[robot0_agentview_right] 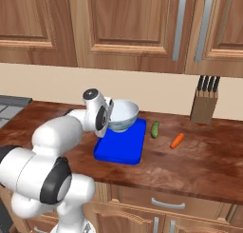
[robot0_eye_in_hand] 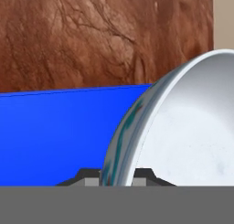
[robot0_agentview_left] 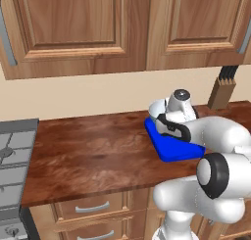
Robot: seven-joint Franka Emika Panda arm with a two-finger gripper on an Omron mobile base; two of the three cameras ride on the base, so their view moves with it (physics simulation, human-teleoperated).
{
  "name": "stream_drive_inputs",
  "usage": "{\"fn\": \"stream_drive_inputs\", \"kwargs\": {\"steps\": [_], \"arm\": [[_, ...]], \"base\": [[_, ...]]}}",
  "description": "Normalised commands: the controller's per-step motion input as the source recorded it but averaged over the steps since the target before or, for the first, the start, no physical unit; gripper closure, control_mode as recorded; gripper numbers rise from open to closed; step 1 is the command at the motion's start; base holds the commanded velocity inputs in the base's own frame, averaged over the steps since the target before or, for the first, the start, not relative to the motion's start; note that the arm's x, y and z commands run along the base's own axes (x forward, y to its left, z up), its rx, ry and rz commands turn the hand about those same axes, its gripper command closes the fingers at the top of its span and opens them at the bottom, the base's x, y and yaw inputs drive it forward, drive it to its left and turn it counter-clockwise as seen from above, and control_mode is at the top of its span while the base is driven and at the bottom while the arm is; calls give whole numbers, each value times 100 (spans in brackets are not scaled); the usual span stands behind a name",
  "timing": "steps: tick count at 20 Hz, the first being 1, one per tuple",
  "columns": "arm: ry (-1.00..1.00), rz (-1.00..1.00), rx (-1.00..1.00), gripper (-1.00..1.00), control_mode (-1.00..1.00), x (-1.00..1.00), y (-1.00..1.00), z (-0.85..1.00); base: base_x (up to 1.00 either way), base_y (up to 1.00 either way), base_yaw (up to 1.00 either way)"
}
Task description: Place the two vegetables and bowl onto the tray for setting up a vegetable dip station.
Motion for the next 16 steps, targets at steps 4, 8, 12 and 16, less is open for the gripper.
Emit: {"fn": "stream_drive_inputs", "kwargs": {"steps": [4, 8, 12, 16], "arm": [[0, 0, 0, 100, -100, 16, -1, -8], [-1, 0, 0, 100, -100, 16, 0, -7], [-1, 0, 1, 100, -100, 12, 0, -7], [-3, 0, 4, 100, -100, 7, 0, -6]], "base": [[0, 0, 0], [0, 0, 0], [0, 0, 0], [0, 0, 0]]}}
